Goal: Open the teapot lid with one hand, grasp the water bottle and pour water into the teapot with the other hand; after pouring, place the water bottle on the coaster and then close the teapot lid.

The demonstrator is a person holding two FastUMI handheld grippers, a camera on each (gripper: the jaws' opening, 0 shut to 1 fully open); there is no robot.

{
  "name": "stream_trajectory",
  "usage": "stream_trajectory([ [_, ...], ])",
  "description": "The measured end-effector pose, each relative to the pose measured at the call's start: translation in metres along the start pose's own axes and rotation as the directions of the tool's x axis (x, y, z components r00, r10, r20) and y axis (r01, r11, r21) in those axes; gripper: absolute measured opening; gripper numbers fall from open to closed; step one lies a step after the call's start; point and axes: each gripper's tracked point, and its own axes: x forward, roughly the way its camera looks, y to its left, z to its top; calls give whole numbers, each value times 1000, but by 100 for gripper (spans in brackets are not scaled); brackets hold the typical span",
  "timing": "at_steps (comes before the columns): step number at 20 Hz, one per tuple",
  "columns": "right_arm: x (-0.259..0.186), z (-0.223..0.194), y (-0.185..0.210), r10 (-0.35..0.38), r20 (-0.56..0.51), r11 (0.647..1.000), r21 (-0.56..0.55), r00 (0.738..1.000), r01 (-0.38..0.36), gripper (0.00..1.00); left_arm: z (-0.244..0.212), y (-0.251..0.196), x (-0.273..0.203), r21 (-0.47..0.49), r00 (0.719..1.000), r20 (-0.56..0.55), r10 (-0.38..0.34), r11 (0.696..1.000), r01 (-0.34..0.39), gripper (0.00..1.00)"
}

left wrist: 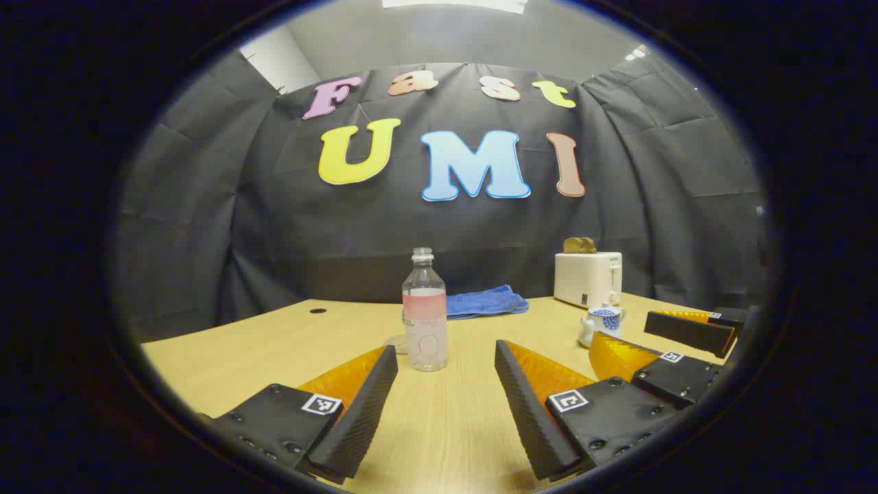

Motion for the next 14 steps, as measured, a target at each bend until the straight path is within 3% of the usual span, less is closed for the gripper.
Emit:
stream_trajectory([
  [14,1,0,-4,-29,3,1000,-1,1000,29,95,0,-1,-1,0,1000,1,0,1000,0,100],
])
